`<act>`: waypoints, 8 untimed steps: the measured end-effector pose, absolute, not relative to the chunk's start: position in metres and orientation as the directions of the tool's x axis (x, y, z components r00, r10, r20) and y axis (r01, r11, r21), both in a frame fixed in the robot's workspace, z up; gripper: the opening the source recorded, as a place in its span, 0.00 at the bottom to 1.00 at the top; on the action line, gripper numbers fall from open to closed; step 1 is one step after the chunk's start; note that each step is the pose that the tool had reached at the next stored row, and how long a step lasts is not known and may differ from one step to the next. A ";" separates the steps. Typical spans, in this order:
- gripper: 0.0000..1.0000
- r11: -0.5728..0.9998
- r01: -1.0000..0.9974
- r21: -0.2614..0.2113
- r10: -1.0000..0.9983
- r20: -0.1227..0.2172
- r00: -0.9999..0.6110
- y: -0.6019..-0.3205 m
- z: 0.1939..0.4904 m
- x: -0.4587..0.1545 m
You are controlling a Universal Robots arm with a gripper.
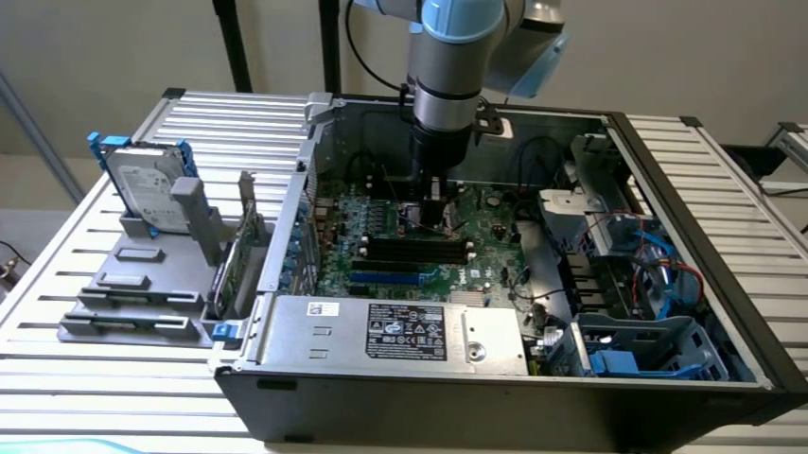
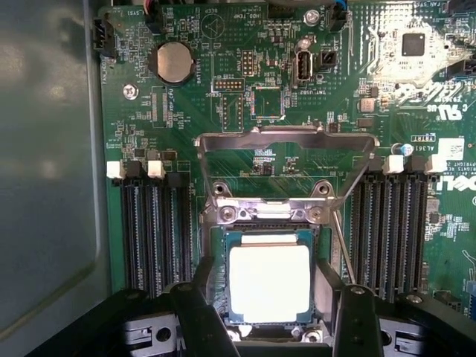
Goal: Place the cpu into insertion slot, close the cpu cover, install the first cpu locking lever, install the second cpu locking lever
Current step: 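Place the cpu into insertion slot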
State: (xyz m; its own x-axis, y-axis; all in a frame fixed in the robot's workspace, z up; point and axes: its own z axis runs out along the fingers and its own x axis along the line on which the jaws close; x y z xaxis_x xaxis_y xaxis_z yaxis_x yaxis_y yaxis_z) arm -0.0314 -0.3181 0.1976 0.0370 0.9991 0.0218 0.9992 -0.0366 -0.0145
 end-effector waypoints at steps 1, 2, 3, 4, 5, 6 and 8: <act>0.62 -0.037 0.999 -0.014 0.999 0.021 0.037 -0.318 0.198 -0.031; 0.62 -0.037 0.999 -0.014 0.999 0.021 0.037 -0.318 0.198 -0.031; 0.62 -0.036 0.999 -0.014 0.999 0.021 0.037 -0.318 0.198 -0.031; 0.62 -0.037 0.999 -0.014 0.999 0.021 0.037 -0.318 0.198 -0.031; 0.62 -0.036 0.999 -0.014 0.999 0.021 0.037 -0.318 0.198 -0.031; 0.62 -0.037 0.999 -0.014 0.999 0.021 0.037 -0.318 0.198 -0.031; 0.62 -0.036 0.999 -0.014 0.999 0.021 0.037 -0.318 0.198 -0.031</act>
